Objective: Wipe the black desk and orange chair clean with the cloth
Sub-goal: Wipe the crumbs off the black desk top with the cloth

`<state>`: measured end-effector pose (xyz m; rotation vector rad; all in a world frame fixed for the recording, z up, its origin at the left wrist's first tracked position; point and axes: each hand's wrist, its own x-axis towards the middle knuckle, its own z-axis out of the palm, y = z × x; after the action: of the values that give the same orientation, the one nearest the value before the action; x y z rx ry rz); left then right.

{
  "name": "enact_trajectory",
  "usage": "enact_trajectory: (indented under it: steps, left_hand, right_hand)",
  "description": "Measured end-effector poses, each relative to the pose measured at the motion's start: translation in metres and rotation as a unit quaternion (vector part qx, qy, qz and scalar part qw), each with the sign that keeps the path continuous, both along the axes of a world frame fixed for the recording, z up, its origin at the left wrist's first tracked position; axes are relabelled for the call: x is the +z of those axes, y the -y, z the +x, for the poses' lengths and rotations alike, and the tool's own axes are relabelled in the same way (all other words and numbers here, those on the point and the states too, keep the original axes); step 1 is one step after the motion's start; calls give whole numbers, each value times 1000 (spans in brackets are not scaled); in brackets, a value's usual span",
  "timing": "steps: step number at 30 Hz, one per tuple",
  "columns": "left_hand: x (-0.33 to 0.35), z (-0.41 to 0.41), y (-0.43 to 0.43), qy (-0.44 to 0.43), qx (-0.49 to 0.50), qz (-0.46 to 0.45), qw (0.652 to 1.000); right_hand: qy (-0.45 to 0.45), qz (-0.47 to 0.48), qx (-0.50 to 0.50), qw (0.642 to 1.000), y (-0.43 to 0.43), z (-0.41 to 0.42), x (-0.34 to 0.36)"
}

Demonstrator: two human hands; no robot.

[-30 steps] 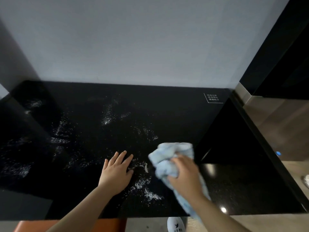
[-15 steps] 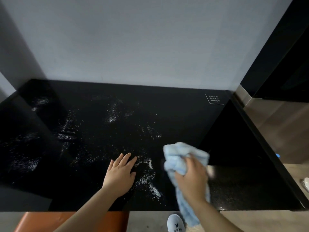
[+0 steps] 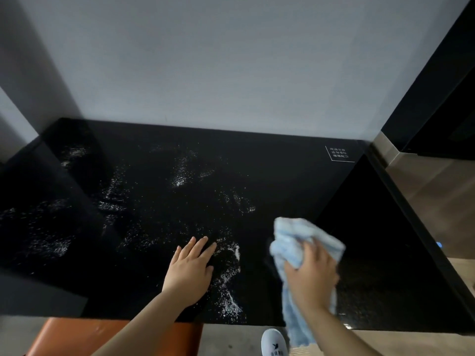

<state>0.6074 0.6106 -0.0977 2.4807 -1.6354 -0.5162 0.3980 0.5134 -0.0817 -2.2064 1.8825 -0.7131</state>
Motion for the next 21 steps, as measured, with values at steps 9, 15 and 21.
enact_trajectory:
  steps: [9, 15, 21]
  left_hand:
    - [-1, 2, 0, -4, 9, -12, 1000]
    - [2, 7, 5, 13, 1, -11, 1000]
    - [4, 14, 28, 12, 40, 8, 999]
  right_hand:
    - [21, -28, 213, 977, -30, 46, -3]
    - [-35, 72, -91, 993, 47, 7, 1]
    - [-30, 3, 258, 966, 17, 61, 1]
